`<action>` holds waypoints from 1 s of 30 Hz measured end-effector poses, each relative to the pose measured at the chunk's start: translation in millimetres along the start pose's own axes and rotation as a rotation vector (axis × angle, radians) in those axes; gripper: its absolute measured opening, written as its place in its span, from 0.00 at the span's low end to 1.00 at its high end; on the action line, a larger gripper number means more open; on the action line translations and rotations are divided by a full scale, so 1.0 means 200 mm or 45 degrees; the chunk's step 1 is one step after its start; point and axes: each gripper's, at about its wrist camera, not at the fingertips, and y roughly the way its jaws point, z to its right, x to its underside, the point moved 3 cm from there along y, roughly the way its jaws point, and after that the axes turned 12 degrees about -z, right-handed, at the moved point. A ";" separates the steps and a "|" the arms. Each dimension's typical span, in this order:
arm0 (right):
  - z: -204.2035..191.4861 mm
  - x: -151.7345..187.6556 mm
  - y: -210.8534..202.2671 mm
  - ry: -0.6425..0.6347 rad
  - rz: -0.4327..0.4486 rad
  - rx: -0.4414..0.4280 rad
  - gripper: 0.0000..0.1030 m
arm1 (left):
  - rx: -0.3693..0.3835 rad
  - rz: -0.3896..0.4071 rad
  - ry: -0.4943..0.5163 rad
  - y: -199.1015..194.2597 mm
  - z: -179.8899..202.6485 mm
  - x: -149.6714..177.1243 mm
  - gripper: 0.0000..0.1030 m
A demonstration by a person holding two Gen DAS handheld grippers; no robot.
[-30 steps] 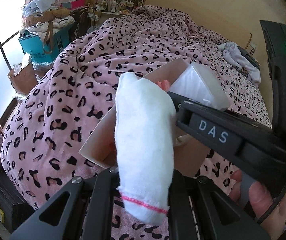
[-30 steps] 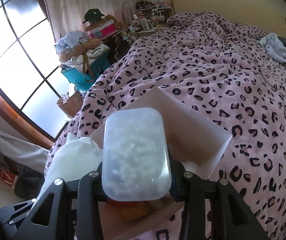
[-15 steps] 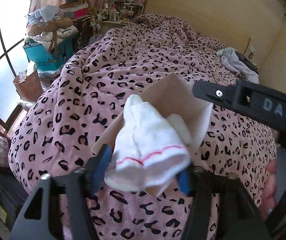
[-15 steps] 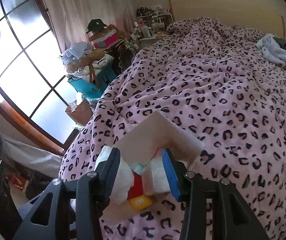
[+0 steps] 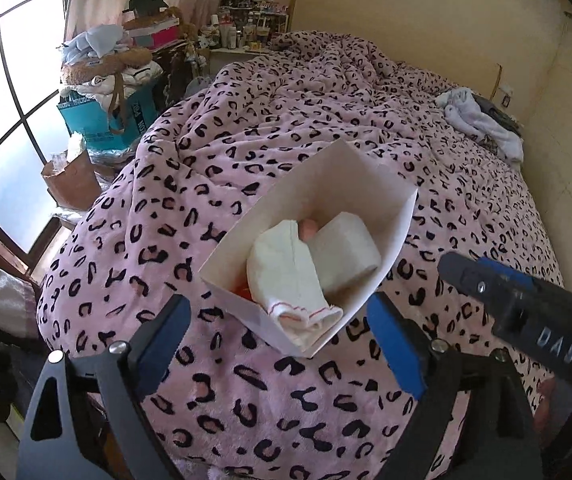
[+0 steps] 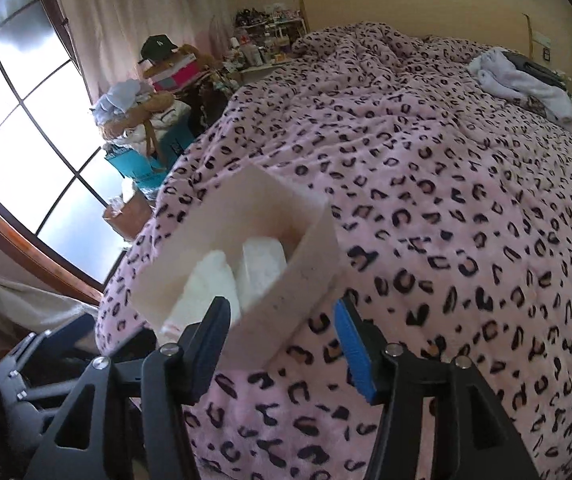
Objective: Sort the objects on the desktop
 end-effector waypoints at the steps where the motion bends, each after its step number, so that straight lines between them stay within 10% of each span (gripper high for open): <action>1: 0.01 0.01 0.00 0.004 -0.001 0.011 0.54 | -0.009 -0.002 0.003 0.00 0.00 0.01 0.88; 30: 0.03 0.05 -0.03 0.058 0.007 0.245 0.55 | -0.085 0.011 0.069 0.06 0.03 -0.03 0.94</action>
